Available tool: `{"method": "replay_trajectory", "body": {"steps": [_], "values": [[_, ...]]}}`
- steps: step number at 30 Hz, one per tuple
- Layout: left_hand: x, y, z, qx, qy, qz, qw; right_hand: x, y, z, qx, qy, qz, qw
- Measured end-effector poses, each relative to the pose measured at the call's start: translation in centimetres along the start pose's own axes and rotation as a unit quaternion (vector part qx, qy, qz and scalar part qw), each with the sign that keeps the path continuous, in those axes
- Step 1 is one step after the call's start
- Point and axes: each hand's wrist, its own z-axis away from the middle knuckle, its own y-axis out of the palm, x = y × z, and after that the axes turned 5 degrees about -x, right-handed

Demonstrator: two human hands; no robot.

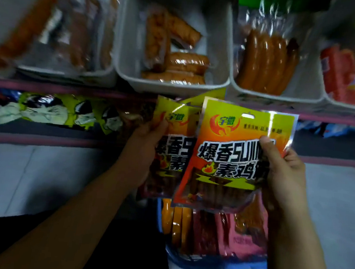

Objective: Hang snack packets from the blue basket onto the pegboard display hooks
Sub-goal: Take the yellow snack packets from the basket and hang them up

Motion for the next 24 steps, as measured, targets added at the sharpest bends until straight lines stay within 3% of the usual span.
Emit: {"method": "replay_trajectory", "body": {"steps": [7,12,19,24], "values": [[-1.3,-0.1,0.7,0.043,-0.005,-0.169,0.985,4.8,2.4,-0.4,0.010,-0.031,0.073,0.997],[0.4,-1.5,1.4,0.017,-0.022,-0.133,0.991,3.9,0.9,-1.2,-0.024,-0.007,0.067,0.997],[-2.7,-2.7,1.9,-0.029,0.042,-0.043,0.998,0.9,2.6,0.8,0.078,0.063,0.033,0.994],[-9.2,-3.3,3.1,-0.032,0.111,0.039,0.993,3.8,6.9,2.6,0.136,-0.036,0.017,0.990]]}}
